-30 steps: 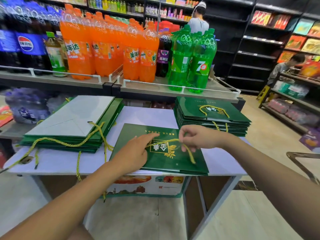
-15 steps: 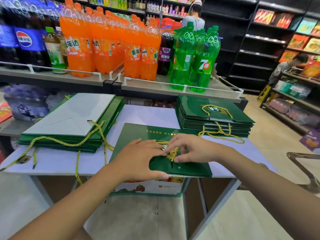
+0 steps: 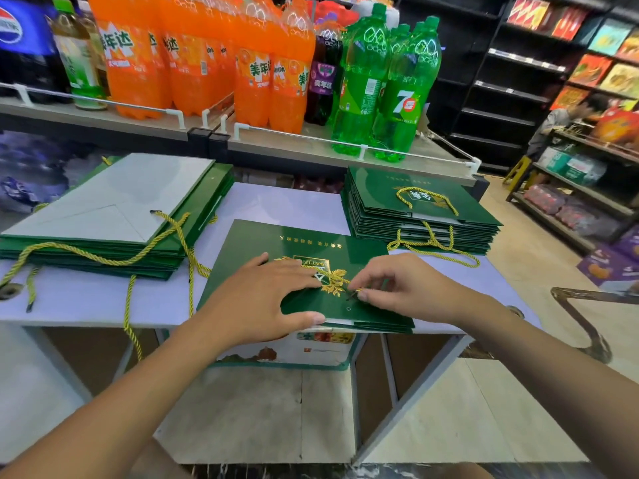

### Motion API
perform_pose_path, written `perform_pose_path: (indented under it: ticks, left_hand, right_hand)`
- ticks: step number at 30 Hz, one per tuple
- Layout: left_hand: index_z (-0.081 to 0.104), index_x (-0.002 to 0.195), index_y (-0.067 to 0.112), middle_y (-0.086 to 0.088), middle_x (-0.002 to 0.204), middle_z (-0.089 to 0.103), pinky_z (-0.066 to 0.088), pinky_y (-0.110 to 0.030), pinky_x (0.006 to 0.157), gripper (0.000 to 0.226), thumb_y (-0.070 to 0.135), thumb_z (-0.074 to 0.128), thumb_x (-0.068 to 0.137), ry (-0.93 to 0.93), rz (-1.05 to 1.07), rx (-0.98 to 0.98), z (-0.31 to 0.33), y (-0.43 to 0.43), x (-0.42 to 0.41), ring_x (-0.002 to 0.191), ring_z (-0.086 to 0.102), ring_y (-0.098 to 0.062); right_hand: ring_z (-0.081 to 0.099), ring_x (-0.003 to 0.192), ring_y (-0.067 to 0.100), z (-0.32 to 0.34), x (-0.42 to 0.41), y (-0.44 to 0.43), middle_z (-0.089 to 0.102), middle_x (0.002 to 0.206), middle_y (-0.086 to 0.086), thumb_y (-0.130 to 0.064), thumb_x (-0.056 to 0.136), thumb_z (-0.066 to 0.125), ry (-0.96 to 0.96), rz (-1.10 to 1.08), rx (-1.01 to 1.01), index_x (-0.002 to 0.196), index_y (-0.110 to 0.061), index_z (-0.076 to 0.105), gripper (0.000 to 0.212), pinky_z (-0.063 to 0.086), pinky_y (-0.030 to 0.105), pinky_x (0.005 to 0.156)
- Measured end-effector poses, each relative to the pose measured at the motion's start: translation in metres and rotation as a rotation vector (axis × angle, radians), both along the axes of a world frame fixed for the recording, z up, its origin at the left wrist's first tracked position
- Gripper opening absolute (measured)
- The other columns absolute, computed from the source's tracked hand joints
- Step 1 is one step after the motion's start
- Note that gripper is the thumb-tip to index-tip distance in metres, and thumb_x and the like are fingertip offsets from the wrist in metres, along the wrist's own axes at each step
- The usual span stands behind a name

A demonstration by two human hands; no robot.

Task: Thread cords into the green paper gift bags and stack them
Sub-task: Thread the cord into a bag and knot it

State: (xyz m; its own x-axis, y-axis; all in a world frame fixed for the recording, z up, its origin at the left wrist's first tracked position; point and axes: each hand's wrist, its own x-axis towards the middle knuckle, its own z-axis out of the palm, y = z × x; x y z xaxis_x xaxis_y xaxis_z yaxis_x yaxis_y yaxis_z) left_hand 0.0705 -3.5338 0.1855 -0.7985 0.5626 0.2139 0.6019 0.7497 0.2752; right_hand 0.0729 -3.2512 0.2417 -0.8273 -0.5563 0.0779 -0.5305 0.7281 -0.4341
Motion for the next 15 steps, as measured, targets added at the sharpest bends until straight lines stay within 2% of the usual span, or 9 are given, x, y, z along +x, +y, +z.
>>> perform_pose_path:
  ticks: [5,11,15]
  left_hand:
    - [0.047,0.147,0.048,0.031,0.156,0.036,0.012,-0.043,0.128,0.074,0.087,0.037,0.085,-0.004,-0.002,-0.001,-0.002,0.000,-0.001,0.149,0.020,0.008]
    - [0.048,0.147,0.046,0.030,0.156,0.036,0.011,-0.043,0.128,0.069,0.083,0.040,0.089,-0.005,-0.005,-0.002,-0.001,0.000,0.000,0.149,0.022,0.006]
    - [0.050,0.147,0.044,0.030,0.156,0.038,0.013,-0.045,0.128,0.073,0.085,0.035,0.088,-0.003,-0.010,-0.004,-0.001,0.000,0.001,0.149,0.022,0.007]
  right_hand:
    - [0.066,0.082,0.012,0.003,0.000,0.001,0.067,0.095,-0.014,-0.024,0.094,0.075,0.053,0.073,0.078,0.104,-0.029,0.081,0.012,0.048,0.015,0.070]
    - [0.052,0.075,-0.007,0.016,0.002,-0.008,0.057,0.092,-0.014,-0.025,0.097,0.072,0.172,0.193,0.270,0.105,-0.030,0.079,0.013,0.035,0.004,0.070]
    - [0.046,0.074,-0.003,0.021,0.005,-0.016,0.055,0.092,-0.014,-0.022,0.095,0.073,0.224,0.229,0.334,0.104,-0.028,0.080,0.013,0.032,0.003,0.068]
